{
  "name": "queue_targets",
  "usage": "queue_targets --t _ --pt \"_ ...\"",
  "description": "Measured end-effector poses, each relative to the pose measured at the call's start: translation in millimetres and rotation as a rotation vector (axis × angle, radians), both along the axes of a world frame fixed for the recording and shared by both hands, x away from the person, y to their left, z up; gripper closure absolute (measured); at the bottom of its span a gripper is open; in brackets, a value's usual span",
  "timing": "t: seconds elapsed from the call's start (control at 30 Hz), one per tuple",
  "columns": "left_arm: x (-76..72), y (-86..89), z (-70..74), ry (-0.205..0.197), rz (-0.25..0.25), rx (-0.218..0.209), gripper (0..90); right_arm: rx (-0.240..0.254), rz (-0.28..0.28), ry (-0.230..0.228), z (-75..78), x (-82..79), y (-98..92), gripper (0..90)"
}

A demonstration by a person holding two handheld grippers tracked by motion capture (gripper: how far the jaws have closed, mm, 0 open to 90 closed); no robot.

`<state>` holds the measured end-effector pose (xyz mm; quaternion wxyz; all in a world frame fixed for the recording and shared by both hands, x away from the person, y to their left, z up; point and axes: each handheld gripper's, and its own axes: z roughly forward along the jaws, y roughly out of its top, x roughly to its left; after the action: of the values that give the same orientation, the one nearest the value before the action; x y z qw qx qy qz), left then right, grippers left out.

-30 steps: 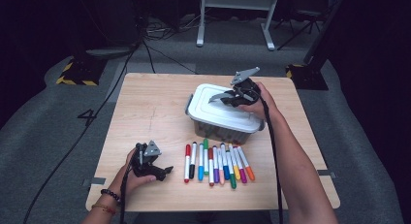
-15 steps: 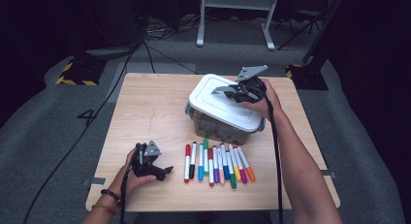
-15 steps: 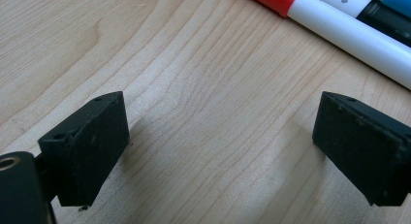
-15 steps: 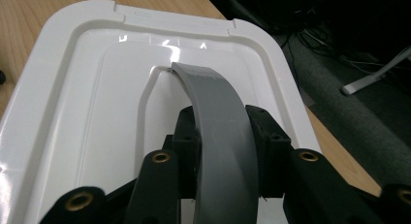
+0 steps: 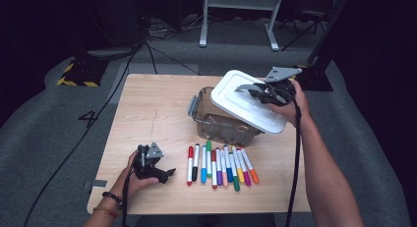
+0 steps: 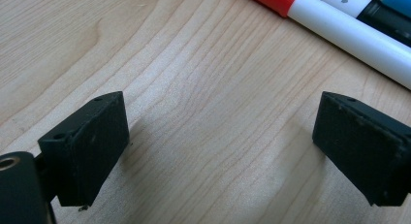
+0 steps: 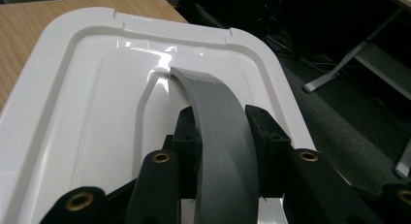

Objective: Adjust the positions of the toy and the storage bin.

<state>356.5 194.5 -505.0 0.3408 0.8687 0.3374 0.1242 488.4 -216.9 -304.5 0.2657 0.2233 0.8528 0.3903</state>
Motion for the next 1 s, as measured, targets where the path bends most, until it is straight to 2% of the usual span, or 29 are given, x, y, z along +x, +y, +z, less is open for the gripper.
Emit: queue_targets --t 0.33,0.43,0.63,1.0 --pt "0.1 -0.1 0.0 0.0 0.0 0.0 6.4 -0.02 -0.106 -0.018 -1.0 -31.1 -50.2 68.6" --pt "0.5 -0.4 -0.2 0.002 -0.001 -0.002 6.2 -0.007 -0.125 -0.029 -2.1 -37.8 -64.0 68.7" --pt "1.0 -0.5 -0.2 0.003 -0.007 -0.002 6.1 0.013 -0.173 -0.023 -11.6 -50.9 -90.2 68.7" --pt "0.5 -0.7 -0.2 0.003 -0.002 -0.003 6.2 0.015 -0.239 -0.019 -29.6 -72.5 -128.0 68.8"
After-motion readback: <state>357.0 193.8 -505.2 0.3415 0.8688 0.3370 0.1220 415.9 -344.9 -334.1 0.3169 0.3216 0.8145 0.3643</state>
